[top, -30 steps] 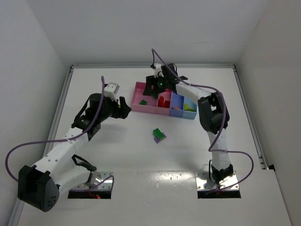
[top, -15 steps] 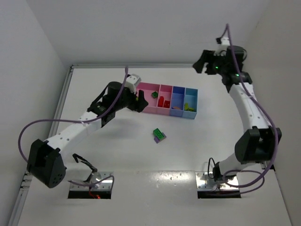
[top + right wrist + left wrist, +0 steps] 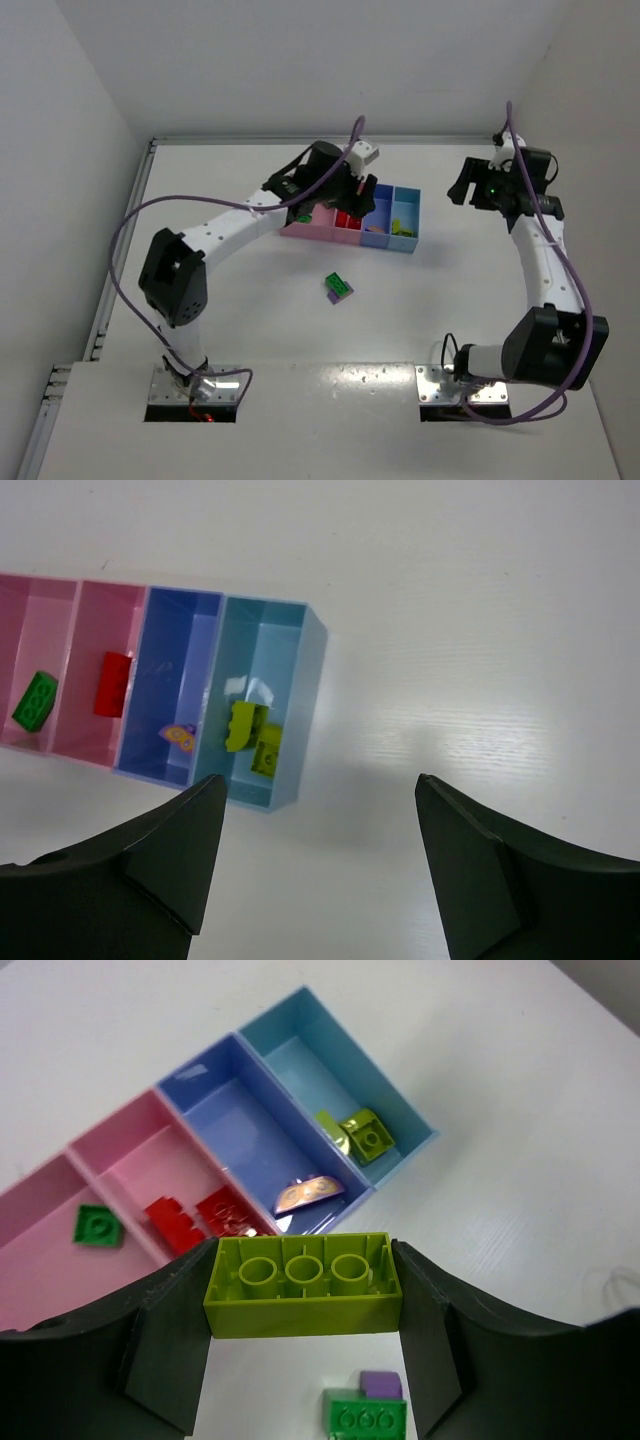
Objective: Sort the legos into containers by color
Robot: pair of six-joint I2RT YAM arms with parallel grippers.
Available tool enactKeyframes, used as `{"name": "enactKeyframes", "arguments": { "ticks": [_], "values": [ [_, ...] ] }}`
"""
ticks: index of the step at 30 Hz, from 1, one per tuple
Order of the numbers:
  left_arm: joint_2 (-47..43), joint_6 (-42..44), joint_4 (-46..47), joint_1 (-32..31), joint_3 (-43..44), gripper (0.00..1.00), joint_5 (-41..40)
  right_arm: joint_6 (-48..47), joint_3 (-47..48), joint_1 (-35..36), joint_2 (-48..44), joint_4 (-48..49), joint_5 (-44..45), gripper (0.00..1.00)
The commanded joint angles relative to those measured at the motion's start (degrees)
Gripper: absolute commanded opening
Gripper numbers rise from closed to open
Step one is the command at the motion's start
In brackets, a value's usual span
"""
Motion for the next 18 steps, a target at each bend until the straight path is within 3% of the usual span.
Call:
{"name": "enactKeyframes", "arguments": {
  "ticks": [1,6,13,18],
  "values": [
    [4.82,2.12,-1.11,-2.74,6.03,0.09,0.54,-0.44,-0.74,-4.30,-1.87,0.54,-0.44,0.77],
    [13.79,2.12,-2.25,-2.75,14.02,0.09,5.44,0.79,-1.27,-8.61,0.06,0.01,-5.18,0.77],
    [24.34,4.23,-3.14,-4.86,26.42,0.17,6.16,2.02,-1.80,-11.78,2.26,0.01,-9.67,0.77],
    [29.17,4.23,-3.66,-5.38,32.58,0.17,6.69,2.55,-2.32,-13.01,2.26,0.01,-10.29,0.77]
  ]
}}
